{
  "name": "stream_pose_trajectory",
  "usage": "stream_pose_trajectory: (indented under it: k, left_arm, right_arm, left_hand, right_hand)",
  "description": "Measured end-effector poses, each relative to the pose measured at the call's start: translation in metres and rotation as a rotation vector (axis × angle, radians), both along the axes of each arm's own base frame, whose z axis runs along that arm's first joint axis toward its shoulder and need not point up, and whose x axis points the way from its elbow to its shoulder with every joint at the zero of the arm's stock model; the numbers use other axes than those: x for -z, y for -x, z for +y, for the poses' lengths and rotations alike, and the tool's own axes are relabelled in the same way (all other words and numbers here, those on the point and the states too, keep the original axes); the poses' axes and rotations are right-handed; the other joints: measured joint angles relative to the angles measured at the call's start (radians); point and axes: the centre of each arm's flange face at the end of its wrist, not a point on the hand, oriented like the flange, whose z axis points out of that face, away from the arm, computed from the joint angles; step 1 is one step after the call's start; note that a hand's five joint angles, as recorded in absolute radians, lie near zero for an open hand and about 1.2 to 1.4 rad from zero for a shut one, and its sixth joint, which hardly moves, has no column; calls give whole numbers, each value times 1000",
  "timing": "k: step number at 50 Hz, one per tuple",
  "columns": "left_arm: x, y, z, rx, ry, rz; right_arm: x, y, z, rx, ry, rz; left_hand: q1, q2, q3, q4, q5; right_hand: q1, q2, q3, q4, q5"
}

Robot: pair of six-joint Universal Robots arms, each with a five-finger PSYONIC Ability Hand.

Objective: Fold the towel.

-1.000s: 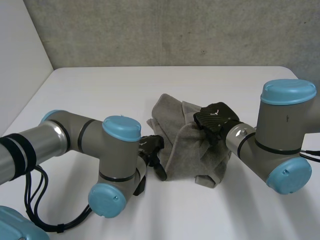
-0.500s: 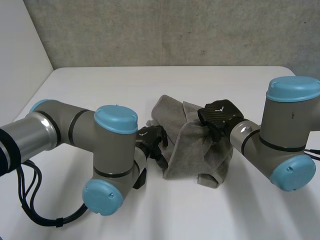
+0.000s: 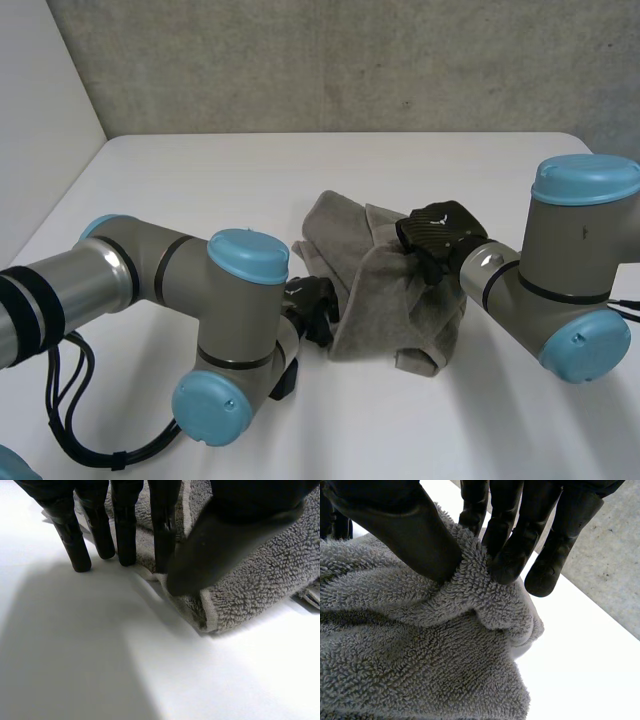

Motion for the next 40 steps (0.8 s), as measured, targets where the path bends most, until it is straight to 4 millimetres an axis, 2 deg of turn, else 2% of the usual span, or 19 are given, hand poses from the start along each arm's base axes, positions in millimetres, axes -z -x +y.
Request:
stream_pose_trajectory:
  k: [4,17,19,20,21,24,26,40]
  left_arm:
    - [-1,0,1,-4,-8,11]
    - [-11,0,7,3,-3,31]
    - [-11,-1,8,4,-3,31]
    - [-11,-1,8,5,-4,31]
    - [-10,-1,8,5,-4,30]
    - [-10,-1,9,5,-6,28]
    - [-9,-1,9,4,-6,27]
    - [-16,0,6,-2,9,41]
  right_arm:
    - [1,0,1,0,-3,1]
    - [2,-1,5,-7,-8,4]
    - [1,-1,5,-8,-6,3]
    - [0,-1,5,-8,-4,3]
    - [-1,-1,6,-8,-2,1]
    - [-3,-1,5,-7,4,-1]
    - [-5,0,5,-5,9,-4]
    - [-17,4,0,9,38,-19]
  left_hand:
    - [27,0,0,0,133]
    - [27,0,0,-1,138]
    - [56,81,82,84,122]
    - [3,116,238,143,1]
    - [-142,42,332,97,-187]
    - [-426,-208,241,-127,-557]
    - [-492,-263,203,-178,-643]
    - [-527,-297,175,-208,-694]
  right_hand:
    - [0,0,0,0,0]
    - [0,0,0,0,0]
    - [0,0,0,0,0]
    - [0,0,0,0,0]
    - [0,0,0,0,0]
    - [0,0,0,0,0]
    - [0,0,0,0,0]
    - [0,0,0,0,0]
